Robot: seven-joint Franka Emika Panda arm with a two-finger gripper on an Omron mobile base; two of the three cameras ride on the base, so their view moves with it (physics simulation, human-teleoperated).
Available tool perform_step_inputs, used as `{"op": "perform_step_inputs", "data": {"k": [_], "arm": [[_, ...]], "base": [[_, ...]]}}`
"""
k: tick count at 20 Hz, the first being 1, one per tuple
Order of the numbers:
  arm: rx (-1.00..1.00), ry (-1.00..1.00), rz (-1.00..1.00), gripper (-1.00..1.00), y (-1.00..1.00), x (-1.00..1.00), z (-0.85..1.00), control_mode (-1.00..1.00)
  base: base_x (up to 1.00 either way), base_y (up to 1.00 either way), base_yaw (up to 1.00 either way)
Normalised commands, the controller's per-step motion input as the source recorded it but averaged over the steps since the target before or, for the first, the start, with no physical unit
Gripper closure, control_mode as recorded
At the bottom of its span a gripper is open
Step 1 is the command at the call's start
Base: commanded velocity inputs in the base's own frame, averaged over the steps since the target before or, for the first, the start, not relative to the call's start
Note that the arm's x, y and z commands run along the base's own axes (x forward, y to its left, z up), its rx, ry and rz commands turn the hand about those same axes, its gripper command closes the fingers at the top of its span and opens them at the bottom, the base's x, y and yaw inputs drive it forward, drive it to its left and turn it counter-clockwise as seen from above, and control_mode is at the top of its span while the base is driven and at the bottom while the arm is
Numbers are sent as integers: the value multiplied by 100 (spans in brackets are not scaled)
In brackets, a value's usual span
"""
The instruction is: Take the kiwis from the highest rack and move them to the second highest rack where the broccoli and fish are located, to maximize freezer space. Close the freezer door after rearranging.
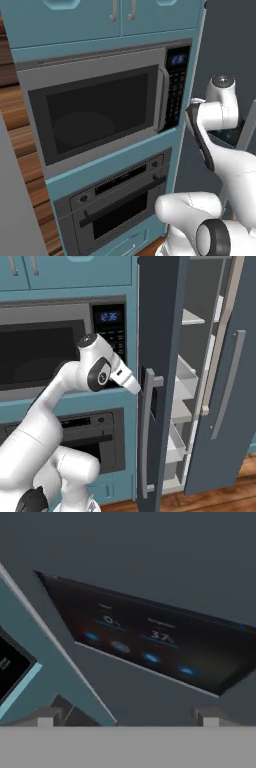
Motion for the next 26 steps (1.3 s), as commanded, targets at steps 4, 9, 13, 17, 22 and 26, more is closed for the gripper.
{"op": "perform_step_inputs", "data": {"k": [4,9,13,17,22,26], "arm": [[7,0,0,-100,-61,76,-20,-100],[10,0,0,-100,-66,80,-18,-100],[8,-5,0,-100,-66,73,-24,-100],[9,-11,3,-100,-61,78,-22,-100],[11,-17,21,-100,-31,89,-12,-100],[12,-17,30,-100,-12,82,-10,-100]], "base": [[0,0,0],[0,0,0],[0,0,0],[0,0,0],[0,0,0],[0,0,0]]}}
